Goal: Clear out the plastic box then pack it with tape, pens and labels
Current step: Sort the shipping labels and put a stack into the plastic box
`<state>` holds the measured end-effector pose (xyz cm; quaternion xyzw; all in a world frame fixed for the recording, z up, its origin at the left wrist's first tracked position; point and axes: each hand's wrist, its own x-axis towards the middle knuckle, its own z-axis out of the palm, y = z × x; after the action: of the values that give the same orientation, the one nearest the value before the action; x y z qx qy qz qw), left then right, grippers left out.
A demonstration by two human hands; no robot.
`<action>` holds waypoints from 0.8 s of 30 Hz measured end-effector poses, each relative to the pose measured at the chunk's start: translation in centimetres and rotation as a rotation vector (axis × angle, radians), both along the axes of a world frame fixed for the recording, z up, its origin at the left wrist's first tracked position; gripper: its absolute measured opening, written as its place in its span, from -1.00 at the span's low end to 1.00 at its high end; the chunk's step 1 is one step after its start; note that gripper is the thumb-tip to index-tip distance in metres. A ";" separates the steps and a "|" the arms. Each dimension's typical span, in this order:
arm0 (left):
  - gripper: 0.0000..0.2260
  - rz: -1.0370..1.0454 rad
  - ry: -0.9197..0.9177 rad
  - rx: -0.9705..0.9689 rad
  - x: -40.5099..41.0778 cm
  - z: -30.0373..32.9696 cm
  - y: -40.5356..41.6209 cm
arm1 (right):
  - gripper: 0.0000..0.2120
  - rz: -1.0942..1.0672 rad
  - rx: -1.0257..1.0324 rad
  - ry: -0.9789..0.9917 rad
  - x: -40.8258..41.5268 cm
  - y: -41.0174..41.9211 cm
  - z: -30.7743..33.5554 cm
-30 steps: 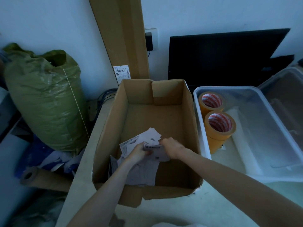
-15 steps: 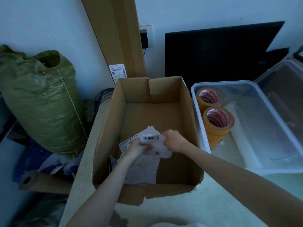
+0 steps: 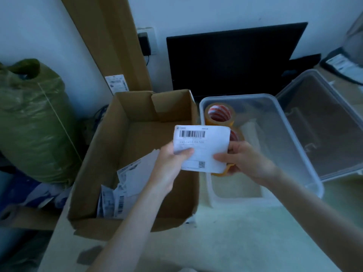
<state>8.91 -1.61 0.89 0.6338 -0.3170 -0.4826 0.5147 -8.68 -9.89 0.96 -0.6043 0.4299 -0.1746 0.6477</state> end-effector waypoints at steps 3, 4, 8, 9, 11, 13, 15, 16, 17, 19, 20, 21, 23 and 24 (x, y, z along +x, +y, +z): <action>-0.80 -0.073 -0.196 0.002 -3.7 -0.4 -0.6 | -0.90 0.009 0.019 0.051 -4.1 -1.5 -0.9; -0.80 -0.117 -0.242 0.008 -4.7 -0.7 -0.7 | -0.92 0.015 0.042 0.060 -5.3 -2.0 -1.4; -0.80 -0.215 -0.379 0.065 -7.1 -1.3 -0.9 | -0.86 0.043 0.072 0.117 -8.5 -3.6 -3.2; -0.80 -0.202 -0.414 0.067 -7.1 -1.3 -0.9 | -0.83 0.049 0.074 0.161 -8.7 -3.9 -3.6; -0.78 -0.179 -0.486 0.077 -7.3 -1.3 -1.5 | -0.86 0.081 0.094 0.262 -9.5 -4.9 -4.3; -0.79 -0.162 -0.582 0.113 -7.2 -1.2 -2.0 | -0.90 0.147 0.111 0.375 -9.8 -5.9 -5.1; -0.84 -0.118 -0.586 0.121 -7.1 -1.2 -2.1 | -0.83 0.237 0.122 0.486 -9.6 -6.7 -6.1; -0.86 -0.096 -0.567 0.108 -7.0 -1.4 -2.2 | -0.83 0.277 0.128 0.539 -9.3 -7.0 -6.5; -0.88 -0.076 -0.553 0.090 -7.0 -1.6 -2.2 | -0.86 0.309 0.133 0.586 -8.8 -7.2 -7.0; -0.91 -0.052 -0.533 0.071 -6.9 -1.9 -2.3 | -0.90 0.350 0.157 0.661 -7.7 -7.4 -8.1; -0.92 -0.048 -0.526 0.069 -6.8 -2.0 -2.4 | -0.90 0.359 0.184 0.690 -7.2 -7.4 -8.6; -0.92 -0.047 -0.520 0.071 -6.7 -2.1 -2.5 | -0.90 0.364 0.211 0.714 -6.7 -7.4 -9.3; -0.91 -0.053 -0.523 0.080 -6.5 -2.2 -2.6 | -0.86 0.368 0.260 0.755 -5.8 -7.4 -10.8; -0.91 -0.062 -0.533 0.081 -6.5 -2.2 -2.6 | -0.84 0.365 0.268 0.778 -5.6 -7.4 -11.5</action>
<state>2.43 -4.25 -1.31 0.7488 -0.4409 -0.3263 0.3721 -14.26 -17.25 -10.51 -0.6016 0.5466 0.2399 0.5307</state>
